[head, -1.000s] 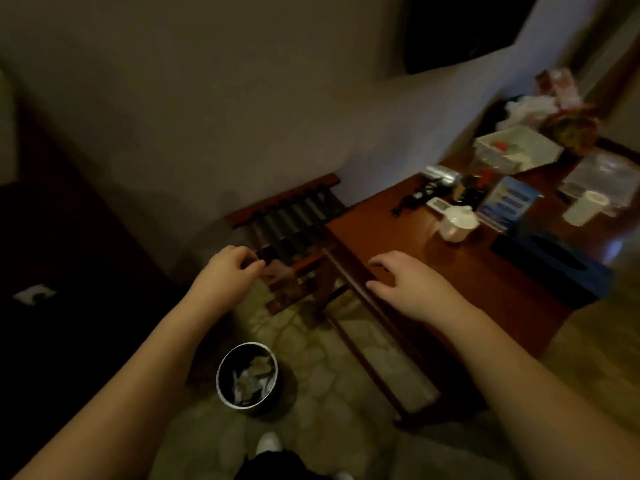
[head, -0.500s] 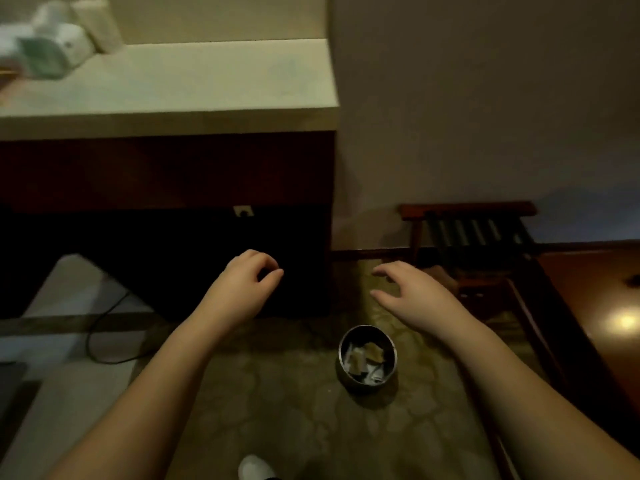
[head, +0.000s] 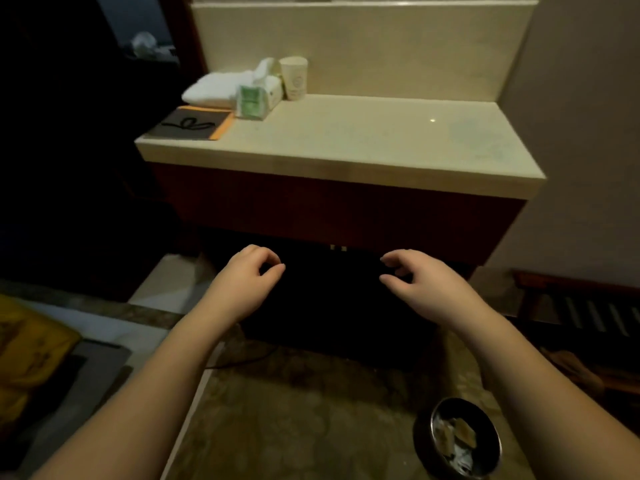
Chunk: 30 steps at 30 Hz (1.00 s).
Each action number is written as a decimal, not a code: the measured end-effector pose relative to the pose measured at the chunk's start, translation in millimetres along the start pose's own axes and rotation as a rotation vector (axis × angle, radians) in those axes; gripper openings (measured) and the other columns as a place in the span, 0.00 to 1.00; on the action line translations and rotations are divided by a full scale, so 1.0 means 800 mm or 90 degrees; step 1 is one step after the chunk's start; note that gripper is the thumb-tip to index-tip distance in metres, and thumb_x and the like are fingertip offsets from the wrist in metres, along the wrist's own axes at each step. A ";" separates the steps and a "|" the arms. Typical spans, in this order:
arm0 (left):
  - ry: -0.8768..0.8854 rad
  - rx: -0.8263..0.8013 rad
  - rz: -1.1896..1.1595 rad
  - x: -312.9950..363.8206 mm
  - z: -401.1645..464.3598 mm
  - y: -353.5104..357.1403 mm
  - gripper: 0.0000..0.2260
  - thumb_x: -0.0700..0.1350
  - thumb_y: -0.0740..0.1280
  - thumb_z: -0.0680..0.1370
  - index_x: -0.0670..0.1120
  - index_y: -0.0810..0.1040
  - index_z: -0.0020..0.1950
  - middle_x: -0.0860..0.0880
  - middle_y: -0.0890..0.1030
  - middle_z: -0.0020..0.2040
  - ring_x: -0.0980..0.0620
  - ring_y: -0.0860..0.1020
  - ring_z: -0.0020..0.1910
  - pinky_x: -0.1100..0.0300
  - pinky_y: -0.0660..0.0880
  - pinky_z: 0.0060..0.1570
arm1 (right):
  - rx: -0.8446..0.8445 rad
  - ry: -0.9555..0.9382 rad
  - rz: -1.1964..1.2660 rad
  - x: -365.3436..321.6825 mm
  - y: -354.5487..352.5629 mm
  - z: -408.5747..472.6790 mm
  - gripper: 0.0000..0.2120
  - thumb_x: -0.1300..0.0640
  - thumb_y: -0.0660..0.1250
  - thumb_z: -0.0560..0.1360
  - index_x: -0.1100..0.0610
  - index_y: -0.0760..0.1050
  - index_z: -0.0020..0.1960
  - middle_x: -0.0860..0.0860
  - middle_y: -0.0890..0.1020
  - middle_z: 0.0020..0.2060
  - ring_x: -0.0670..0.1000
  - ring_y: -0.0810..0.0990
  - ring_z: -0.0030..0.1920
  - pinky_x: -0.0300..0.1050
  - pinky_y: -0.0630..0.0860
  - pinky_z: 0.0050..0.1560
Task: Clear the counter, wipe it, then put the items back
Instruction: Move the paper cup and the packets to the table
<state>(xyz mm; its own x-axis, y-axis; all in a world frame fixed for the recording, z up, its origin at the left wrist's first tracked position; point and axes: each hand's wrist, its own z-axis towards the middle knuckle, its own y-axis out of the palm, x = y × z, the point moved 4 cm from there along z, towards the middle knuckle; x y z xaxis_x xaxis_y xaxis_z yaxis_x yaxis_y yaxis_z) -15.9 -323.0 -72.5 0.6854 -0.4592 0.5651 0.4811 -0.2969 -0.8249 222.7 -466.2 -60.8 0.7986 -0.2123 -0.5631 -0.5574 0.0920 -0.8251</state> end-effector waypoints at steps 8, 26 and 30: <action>0.004 0.073 -0.005 -0.021 0.060 -0.099 0.07 0.52 0.63 0.80 0.52 0.77 0.55 0.55 0.72 0.51 0.58 0.72 0.46 0.59 0.67 0.45 | 0.098 -0.062 -0.120 -0.080 -0.053 0.099 0.17 0.48 0.66 0.76 0.50 0.75 0.64 0.48 0.80 0.57 0.49 0.79 0.55 0.43 0.73 0.54; -0.040 0.184 0.123 -0.020 0.360 -0.226 0.25 0.53 0.71 0.75 0.43 0.71 0.68 0.45 0.73 0.65 0.47 0.74 0.60 0.52 0.74 0.58 | 0.166 -0.049 -0.149 -0.124 -0.158 0.492 0.27 0.47 0.64 0.77 0.56 0.65 0.72 0.57 0.73 0.66 0.59 0.73 0.63 0.50 0.71 0.59; -0.066 0.119 0.129 -0.032 0.422 -0.219 0.32 0.56 0.73 0.72 0.44 0.69 0.70 0.45 0.72 0.68 0.46 0.74 0.63 0.47 0.74 0.61 | 0.154 -0.043 -0.139 -0.118 -0.158 0.569 0.29 0.45 0.64 0.77 0.54 0.62 0.74 0.59 0.71 0.67 0.60 0.73 0.64 0.49 0.70 0.59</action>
<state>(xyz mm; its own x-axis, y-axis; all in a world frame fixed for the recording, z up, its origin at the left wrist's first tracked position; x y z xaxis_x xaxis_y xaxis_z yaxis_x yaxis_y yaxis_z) 66.9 23.8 63.7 0.8255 -0.4020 0.3962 0.4150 -0.0436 -0.9088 320.9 -15.2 76.4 0.9111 -0.1875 -0.3671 -0.3080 0.2820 -0.9086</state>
